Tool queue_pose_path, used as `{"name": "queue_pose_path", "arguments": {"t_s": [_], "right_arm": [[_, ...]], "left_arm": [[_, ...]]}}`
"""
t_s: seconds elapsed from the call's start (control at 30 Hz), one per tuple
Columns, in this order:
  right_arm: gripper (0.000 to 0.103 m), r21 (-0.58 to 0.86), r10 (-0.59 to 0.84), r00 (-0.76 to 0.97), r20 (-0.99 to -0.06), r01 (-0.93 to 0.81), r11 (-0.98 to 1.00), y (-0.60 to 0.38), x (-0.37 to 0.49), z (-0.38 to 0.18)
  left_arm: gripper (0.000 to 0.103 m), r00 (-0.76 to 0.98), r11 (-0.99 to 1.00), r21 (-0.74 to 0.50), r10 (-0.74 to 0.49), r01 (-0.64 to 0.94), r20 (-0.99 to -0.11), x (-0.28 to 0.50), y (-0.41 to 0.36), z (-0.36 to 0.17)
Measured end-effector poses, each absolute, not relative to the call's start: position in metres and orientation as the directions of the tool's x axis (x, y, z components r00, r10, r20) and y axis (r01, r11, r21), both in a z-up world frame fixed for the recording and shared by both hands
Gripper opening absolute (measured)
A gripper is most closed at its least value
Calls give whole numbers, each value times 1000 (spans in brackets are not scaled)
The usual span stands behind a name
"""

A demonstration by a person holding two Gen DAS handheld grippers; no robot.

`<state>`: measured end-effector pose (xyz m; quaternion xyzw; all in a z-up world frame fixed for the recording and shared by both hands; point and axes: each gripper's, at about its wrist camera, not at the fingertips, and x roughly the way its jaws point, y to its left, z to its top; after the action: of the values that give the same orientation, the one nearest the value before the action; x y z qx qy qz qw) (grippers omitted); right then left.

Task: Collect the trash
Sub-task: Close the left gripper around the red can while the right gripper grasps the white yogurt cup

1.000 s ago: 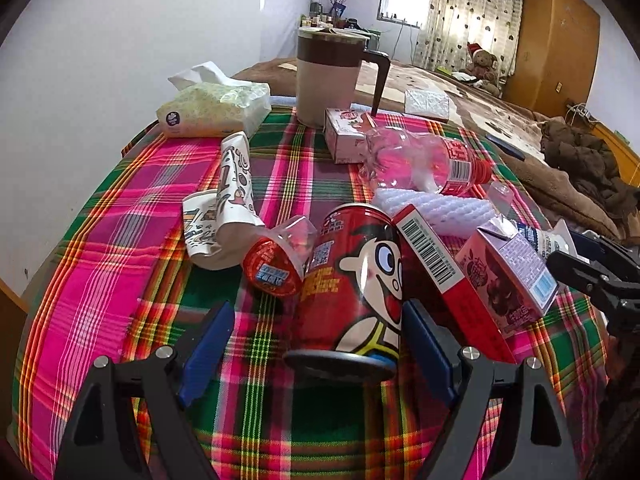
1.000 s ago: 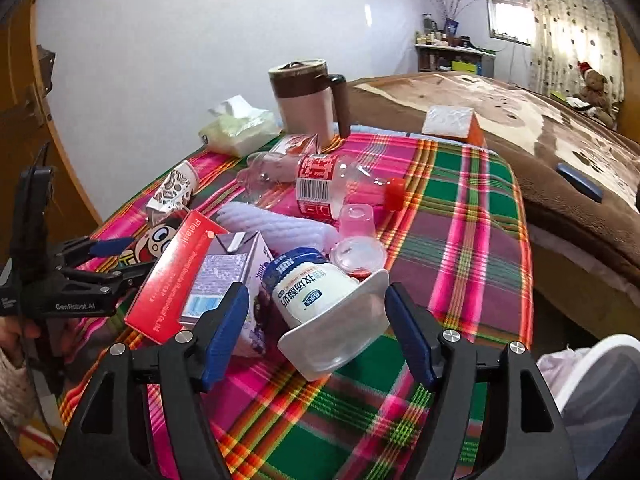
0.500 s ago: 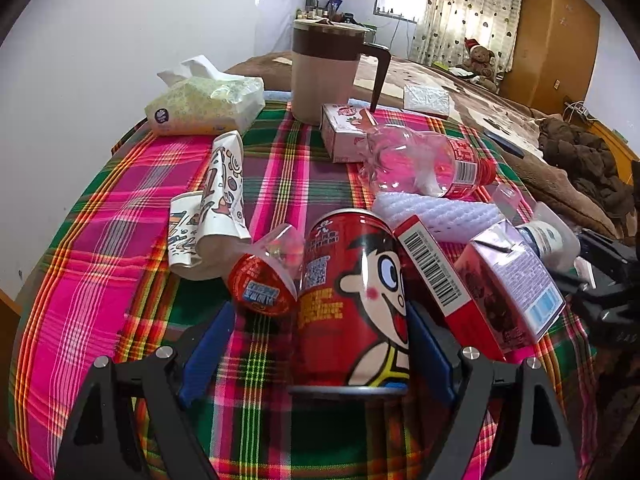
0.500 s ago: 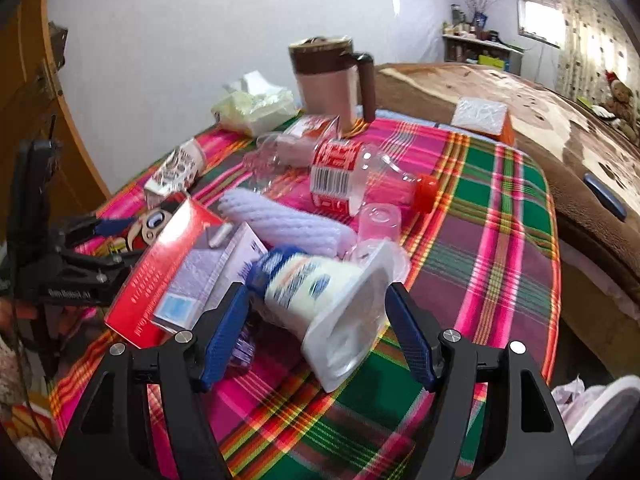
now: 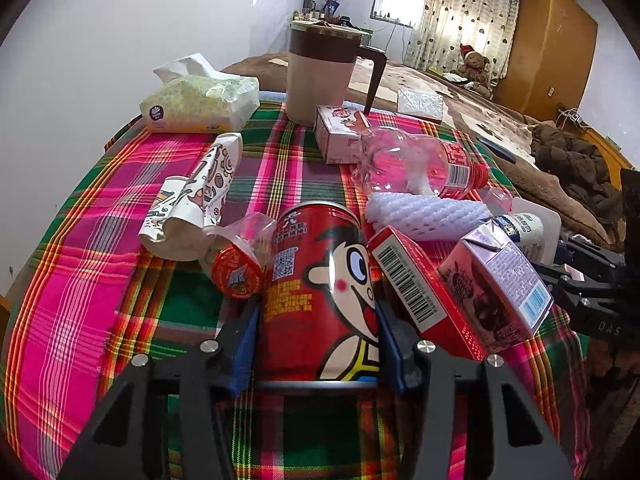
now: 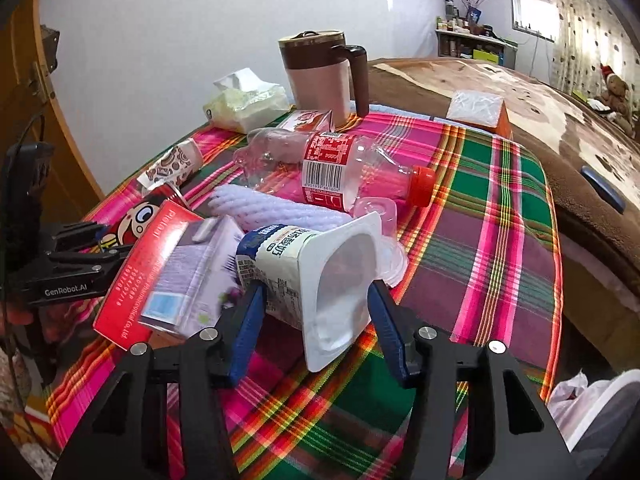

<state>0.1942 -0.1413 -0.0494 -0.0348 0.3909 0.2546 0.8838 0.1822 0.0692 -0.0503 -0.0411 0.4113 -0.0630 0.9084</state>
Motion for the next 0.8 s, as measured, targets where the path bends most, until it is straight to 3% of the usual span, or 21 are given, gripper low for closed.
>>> {"name": "queue_pose_path", "arguments": {"t_s": [0.27, 0.8], "right_arm": [[39, 62, 385, 614, -689, -479, 876, -134, 183, -44], [32, 48, 365, 687, -628, -434, 900, -142, 160, -33]], "left_arm": [[54, 673, 989, -131, -140, 65, -726, 172, 73, -45], [54, 716, 987, -134, -156, 87, -681, 150, 64, -22]]}}
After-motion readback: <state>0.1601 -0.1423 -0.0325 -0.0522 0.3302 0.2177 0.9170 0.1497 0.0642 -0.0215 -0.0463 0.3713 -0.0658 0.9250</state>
